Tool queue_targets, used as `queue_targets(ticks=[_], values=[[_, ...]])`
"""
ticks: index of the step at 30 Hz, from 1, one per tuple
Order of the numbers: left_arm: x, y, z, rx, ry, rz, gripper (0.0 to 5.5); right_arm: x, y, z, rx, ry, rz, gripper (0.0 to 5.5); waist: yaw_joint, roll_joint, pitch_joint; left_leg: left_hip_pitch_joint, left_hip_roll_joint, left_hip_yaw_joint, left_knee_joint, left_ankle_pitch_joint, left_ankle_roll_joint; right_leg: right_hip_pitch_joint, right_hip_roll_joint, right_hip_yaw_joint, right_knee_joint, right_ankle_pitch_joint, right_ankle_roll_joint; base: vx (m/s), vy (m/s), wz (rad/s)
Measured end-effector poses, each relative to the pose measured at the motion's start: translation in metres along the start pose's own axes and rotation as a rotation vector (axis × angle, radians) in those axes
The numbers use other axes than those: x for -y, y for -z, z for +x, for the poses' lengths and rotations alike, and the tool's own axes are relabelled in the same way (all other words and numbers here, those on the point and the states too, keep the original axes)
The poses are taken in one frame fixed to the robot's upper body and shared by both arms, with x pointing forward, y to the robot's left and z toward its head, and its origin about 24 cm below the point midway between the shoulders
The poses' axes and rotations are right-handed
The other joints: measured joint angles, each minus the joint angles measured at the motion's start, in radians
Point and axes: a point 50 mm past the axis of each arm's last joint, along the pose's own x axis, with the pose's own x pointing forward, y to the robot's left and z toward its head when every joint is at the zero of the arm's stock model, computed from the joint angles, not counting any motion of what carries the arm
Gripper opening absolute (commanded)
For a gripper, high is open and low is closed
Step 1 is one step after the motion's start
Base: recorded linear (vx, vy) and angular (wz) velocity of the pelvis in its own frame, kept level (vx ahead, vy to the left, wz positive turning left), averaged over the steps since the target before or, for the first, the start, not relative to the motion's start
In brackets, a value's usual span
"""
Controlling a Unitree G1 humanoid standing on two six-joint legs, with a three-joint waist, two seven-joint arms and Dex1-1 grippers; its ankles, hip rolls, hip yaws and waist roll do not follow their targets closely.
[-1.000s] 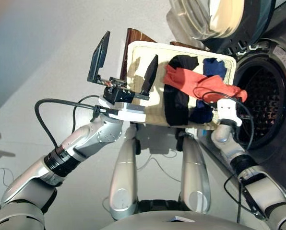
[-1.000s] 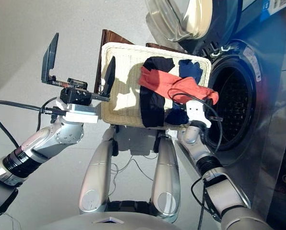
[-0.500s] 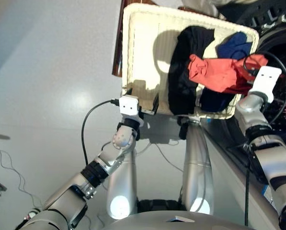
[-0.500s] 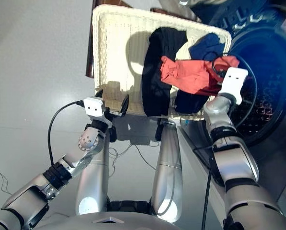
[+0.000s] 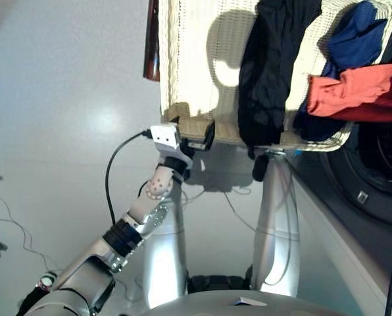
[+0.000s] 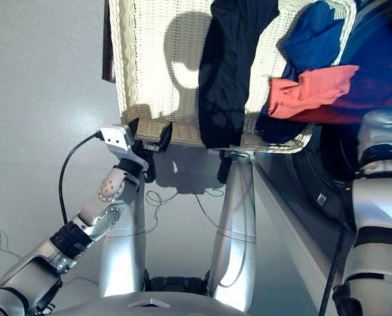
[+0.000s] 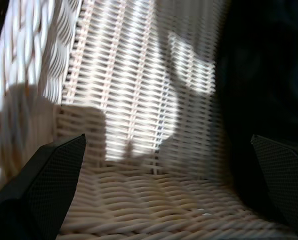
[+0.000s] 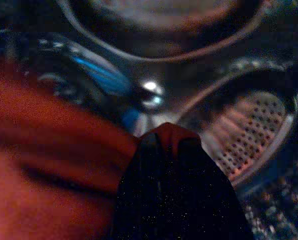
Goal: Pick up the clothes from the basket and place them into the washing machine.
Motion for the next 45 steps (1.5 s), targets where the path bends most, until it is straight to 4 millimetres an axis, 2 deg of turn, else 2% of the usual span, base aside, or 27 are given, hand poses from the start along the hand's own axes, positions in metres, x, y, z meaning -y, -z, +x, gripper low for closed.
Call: queue_targets(ticks=[2,3,5,6,12,13,14,15,17,18,21,23,25,26,28,30,31,34,38,42,45], values=[[-0.003,-0.001,0.000,-0.003,-0.008,-0.009,5.50,0.002,-0.002,0.002,-0.031,0.010,0.044,0.00,-0.002,-0.001,0.001,-0.010,0.000,0.004,0.008,-0.003,0.003,-0.009,0.001,0.002,-0.001,0.001,0.002,-0.084,0.004,-0.033],[-0.003,-0.003,-0.001,0.003,-0.003,-0.006,5.50,0.004,-0.004,0.004,-0.041,0.014,0.070,0.00,-0.001,-0.001,0.000,-0.017,0.001,0.004,0.009,-0.004,0.003,-0.015,0.002,0.005,-0.002,0.006,-0.004,-0.087,-0.001,-0.046],[-0.001,-0.012,-0.001,0.031,0.017,-0.009,5.50,0.010,-0.007,0.009,-0.060,0.042,0.120,0.00,-0.004,-0.002,0.001,-0.030,0.003,0.006,0.025,-0.015,0.007,-0.023,0.008,0.001,-0.001,0.002,0.004,0.000,0.000,0.000],[-0.002,-0.016,-0.001,0.045,0.013,-0.013,5.50,0.011,-0.006,0.010,-0.077,0.050,0.149,0.00,0.000,-0.002,0.001,-0.034,0.007,0.006,0.032,-0.019,0.011,-0.022,0.006,0.009,0.002,0.002,0.004,0.000,0.000,0.000],[-0.002,-0.036,-0.005,0.107,0.040,-0.006,5.50,0.014,-0.013,0.012,-0.099,0.086,0.278,0.00,-0.007,-0.003,0.001,-0.040,-0.003,0.014,0.073,-0.042,0.020,-0.021,0.005,0.023,0.011,0.000,0.028,-0.009,0.002,-0.024],[-0.001,-0.038,-0.005,0.115,0.039,-0.011,5.50,0.015,-0.014,0.012,-0.086,0.093,0.296,0.97,-0.009,-0.003,0.001,-0.039,-0.005,0.016,0.073,-0.045,0.021,-0.020,0.006,0.024,0.009,0.000,0.029,0.000,0.000,0.000],[-0.001,-0.040,-0.005,0.127,0.036,-0.013,5.50,0.014,-0.019,0.010,-0.059,0.092,0.318,3.82,-0.012,-0.003,0.001,-0.039,-0.006,0.019,0.070,-0.048,0.025,-0.020,0.004,0.027,0.008,-0.003,0.026,0.000,0.000,0.000],[-0.002,-0.042,-0.005,0.134,0.027,-0.012,5.50,0.010,-0.020,0.006,-0.033,0.081,0.326,5.50,-0.016,-0.003,0.001,-0.036,-0.006,0.019,0.073,-0.059,0.027,-0.014,0.002,0.031,0.008,-0.008,0.029,0.000,0.000,0.000],[-0.002,-0.046,-0.005,0.156,0.024,-0.017,5.50,0.003,-0.025,-0.002,0.003,0.037,0.367,5.50,-0.028,-0.009,0.002,-0.037,-0.007,0.025,0.073,-0.050,0.030,-0.017,0.002,0.035,0.006,-0.004,0.032,-0.040,0.014,-0.014],[-0.003,-0.048,-0.004,0.165,0.017,-0.015,5.50,-0.004,-0.031,-0.012,0.037,-0.014,0.407,5.50,-0.039,-0.013,0.001,-0.038,-0.006,0.030,0.073,-0.056,0.030,-0.021,0.004,0.038,0.004,-0.002,0.031,0.000,0.000,0.000],[-0.004,-0.049,-0.004,0.177,0.004,-0.022,5.50,-0.021,-0.032,-0.034,0.057,-0.103,0.466,5.50,-0.058,-0.020,0.001,-0.025,-0.001,0.036,0.073,-0.058,0.034,-0.012,0.008,0.048,0.000,-0.001,0.034,0.026,-0.002,-0.050],[-0.007,-0.051,-0.006,0.190,-0.010,-0.024,5.50,-0.034,-0.037,-0.063,0.100,-0.216,0.545,5.50,-0.071,-0.033,0.001,-0.020,0.013,0.041,0.070,-0.068,0.028,-0.010,0.023,0.049,-0.013,0.003,0.030,0.038,-0.009,-0.207],[-0.007,-0.052,-0.006,0.200,-0.020,-0.036,5.50,-0.043,-0.035,-0.089,0.135,-0.305,0.580,5.50,-0.081,-0.033,0.001,-0.014,0.017,0.041,0.067,-0.061,0.025,-0.007,0.028,0.051,-0.012,0.008,0.032,0.040,-0.008,-0.040],[-0.008,-0.055,-0.006,0.212,-0.027,-0.038,5.50,-0.047,-0.036,-0.107,0.158,-0.375,0.618,5.50,-0.088,-0.035,0.001,-0.011,0.021,0.041,0.072,-0.066,0.025,-0.005,0.031,0.049,-0.012,0.004,0.025,0.000,0.000,0.000],[-0.006,-0.057,-0.005,0.223,-0.027,-0.048,5.50,-0.053,-0.025,-0.125,0.150,-0.442,0.622,5.50,-0.083,-0.036,0.001,0.008,0.026,0.042,0.070,-0.069,0.020,0.010,0.036,0.049,-0.010,-0.001,0.021,0.000,0.000,0.000],[-0.006,-0.056,-0.007,0.222,-0.033,-0.057,5.50,-0.054,-0.015,-0.148,0.161,-0.533,0.641,5.50,-0.082,-0.046,-0.003,0.035,0.028,0.043,0.049,-0.066,0.012,0.029,0.033,0.051,-0.016,-0.001,0.018,0.000,0.000,0.000],[-0.007,-0.056,-0.007,0.224,-0.035,-0.061,5.50,-0.056,-0.006,-0.156,0.161,-0.574,0.616,5.50,-0.084,-0.048,-0.001,0.048,0.028,0.041,0.051,-0.069,0.014,0.043,0.035,0.047,-0.017,-0.008,0.013,0.000,0.000,0.000],[-0.005,-0.056,-0.009,0.233,-0.034,-0.081,5.50,-0.050,0.009,-0.185,0.155,-0.719,0.654,5.50,-0.084,-0.051,-0.002,0.075,0.029,0.038,0.029,-0.068,0.010,0.066,0.037,0.046,-0.030,-0.007,0.009,0.000,0.000,0.000],[-0.008,-0.059,-0.008,0.250,-0.046,-0.083,5.50,-0.035,0.015,-0.234,0.214,-0.954,0.699,5.50,-0.087,-0.052,-0.001,0.083,0.028,0.042,0.035,-0.069,0.003,0.072,0.040,0.048,-0.028,-0.005,0.013,0.000,0.000,0.000],[-0.012,-0.062,-0.009,0.261,-0.059,-0.073,5.50,-0.024,0.012,-0.260,0.297,-1.130,0.716,5.50,-0.080,-0.052,-0.001,0.107,0.036,0.046,0.054,-0.082,0.004,0.092,0.048,0.055,-0.007,-0.015,0.010,0.000,0.000,0.000],[-0.016,-0.067,-0.008,0.284,-0.072,-0.043,5.50,-0.011,0.004,-0.278,0.418,-1.246,0.730,5.50,-0.080,-0.052,-0.001,0.130,0.038,0.039,0.083,-0.097,0.003,0.116,0.049,0.054,0.024,-0.033,0.007,0.000,0.000,0.000]])
